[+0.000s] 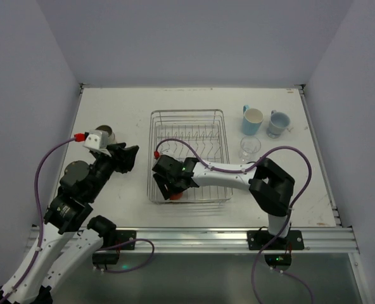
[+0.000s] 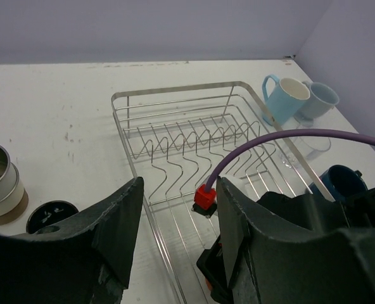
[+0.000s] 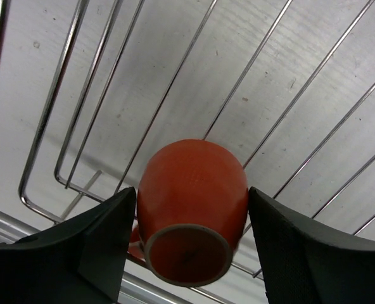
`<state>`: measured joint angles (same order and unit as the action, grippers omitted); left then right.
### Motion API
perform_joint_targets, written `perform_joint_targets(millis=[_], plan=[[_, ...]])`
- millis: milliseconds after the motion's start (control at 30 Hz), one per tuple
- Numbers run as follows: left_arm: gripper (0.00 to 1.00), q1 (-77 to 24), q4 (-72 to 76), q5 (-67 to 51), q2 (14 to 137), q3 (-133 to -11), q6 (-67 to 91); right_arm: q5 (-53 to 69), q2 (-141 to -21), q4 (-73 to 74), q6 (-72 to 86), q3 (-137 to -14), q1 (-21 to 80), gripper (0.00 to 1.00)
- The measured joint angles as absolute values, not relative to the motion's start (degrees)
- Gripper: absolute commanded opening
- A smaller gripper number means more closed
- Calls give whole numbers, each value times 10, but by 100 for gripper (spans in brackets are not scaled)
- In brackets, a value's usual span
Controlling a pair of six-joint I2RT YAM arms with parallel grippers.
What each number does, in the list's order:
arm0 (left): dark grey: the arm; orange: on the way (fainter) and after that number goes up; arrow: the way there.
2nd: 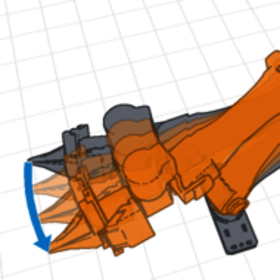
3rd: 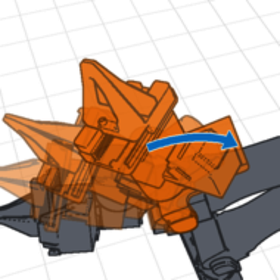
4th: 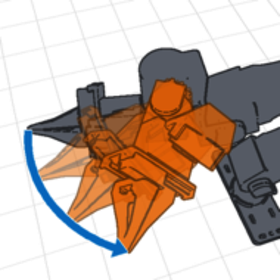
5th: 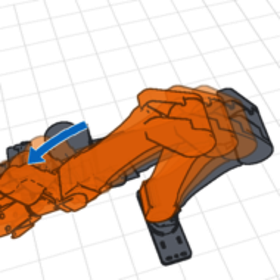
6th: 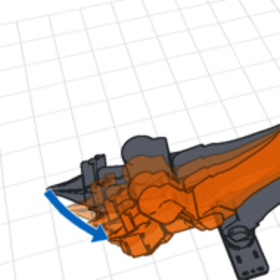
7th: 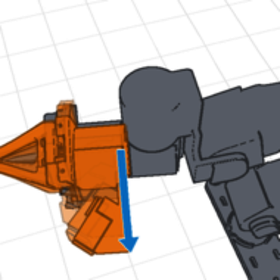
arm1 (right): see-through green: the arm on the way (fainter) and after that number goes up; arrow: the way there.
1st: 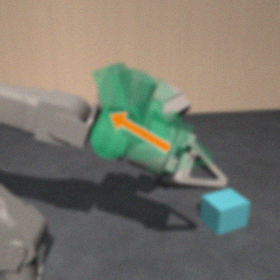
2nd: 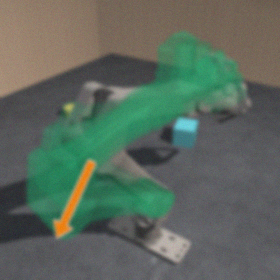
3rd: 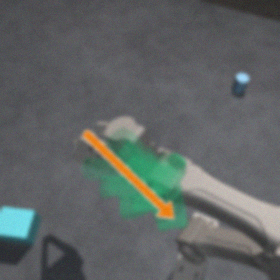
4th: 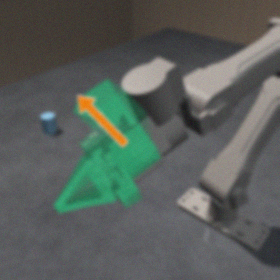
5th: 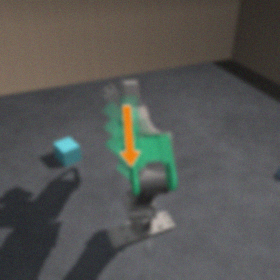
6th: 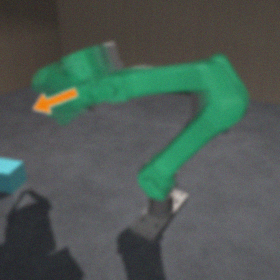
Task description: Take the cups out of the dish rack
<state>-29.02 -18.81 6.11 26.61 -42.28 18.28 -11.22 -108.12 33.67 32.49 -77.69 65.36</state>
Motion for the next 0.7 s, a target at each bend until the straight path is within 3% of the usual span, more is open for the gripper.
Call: perform_joint_targets(millis=[100,133,267,433,700], plan=[[54,-290,-188,62,264,-423,183,-116,-1084,340,330,-777,655,49],[54,-290,-188,62,263,-423,183,-116,-1084,340,331,-777,655,34],[54,-290,-188,62,263,-423,183,-124,-1082,338,335,-776,656,21],[55,-290,-188,57,265,-423,184,-125,-1036,298,333,-756,648,16],[56,-290,-177,-20,281,-417,222,-47,-846,101,343,-636,548,16]])
